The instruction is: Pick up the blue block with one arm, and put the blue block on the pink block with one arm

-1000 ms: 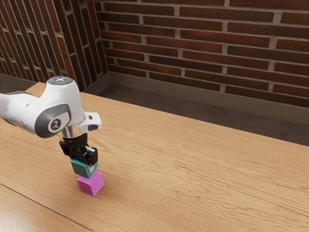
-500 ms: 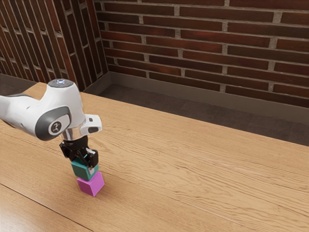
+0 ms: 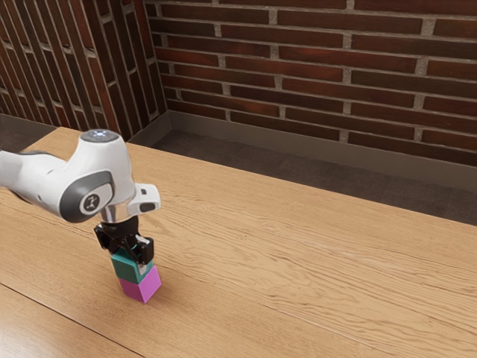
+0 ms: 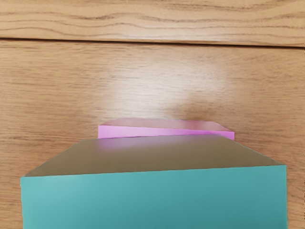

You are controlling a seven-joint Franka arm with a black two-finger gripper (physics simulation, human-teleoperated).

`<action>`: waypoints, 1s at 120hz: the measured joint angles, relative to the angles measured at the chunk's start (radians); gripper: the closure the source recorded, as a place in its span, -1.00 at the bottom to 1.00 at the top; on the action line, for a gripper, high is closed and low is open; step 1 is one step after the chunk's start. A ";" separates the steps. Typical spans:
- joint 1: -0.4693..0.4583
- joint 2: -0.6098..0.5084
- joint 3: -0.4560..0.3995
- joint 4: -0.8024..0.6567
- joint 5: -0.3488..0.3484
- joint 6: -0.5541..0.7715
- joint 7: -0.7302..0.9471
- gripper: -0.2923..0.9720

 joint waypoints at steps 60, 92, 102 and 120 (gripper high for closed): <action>-0.006 0.001 0.000 0.002 -0.012 0.014 0.026 -0.49; -0.008 -0.148 -0.021 0.003 -0.009 -0.001 0.034 -0.52; -0.008 -0.152 -0.023 0.003 -0.008 -0.007 0.036 -0.53; -0.008 -0.142 -0.026 0.016 -0.007 -0.028 0.039 -0.53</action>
